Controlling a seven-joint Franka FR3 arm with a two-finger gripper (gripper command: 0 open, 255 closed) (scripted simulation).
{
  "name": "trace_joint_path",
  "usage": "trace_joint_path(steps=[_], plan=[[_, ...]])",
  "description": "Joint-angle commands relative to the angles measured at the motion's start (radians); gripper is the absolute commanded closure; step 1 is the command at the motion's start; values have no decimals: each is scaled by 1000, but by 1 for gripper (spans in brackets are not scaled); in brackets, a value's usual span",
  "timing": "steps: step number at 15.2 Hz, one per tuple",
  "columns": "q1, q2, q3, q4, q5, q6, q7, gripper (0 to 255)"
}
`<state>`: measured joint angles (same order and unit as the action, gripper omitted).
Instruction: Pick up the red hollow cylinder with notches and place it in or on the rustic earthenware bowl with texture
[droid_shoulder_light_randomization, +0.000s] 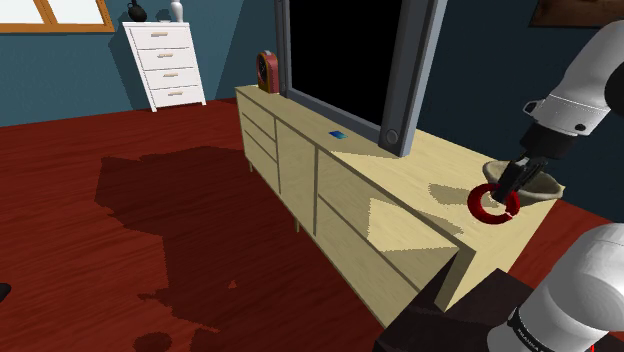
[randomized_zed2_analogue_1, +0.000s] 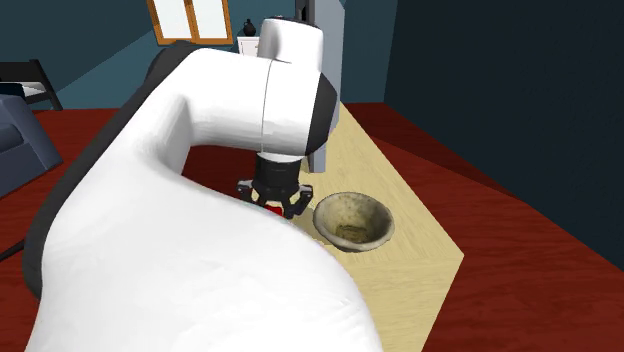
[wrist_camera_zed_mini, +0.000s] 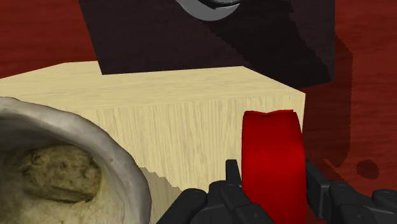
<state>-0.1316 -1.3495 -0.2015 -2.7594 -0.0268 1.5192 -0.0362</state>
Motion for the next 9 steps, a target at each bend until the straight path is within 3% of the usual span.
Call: trace_joint_path(steps=[1,9], plan=[[4,13,4,33,4,-19,3,255],[21,75,20,162,21,-85,15,255]])
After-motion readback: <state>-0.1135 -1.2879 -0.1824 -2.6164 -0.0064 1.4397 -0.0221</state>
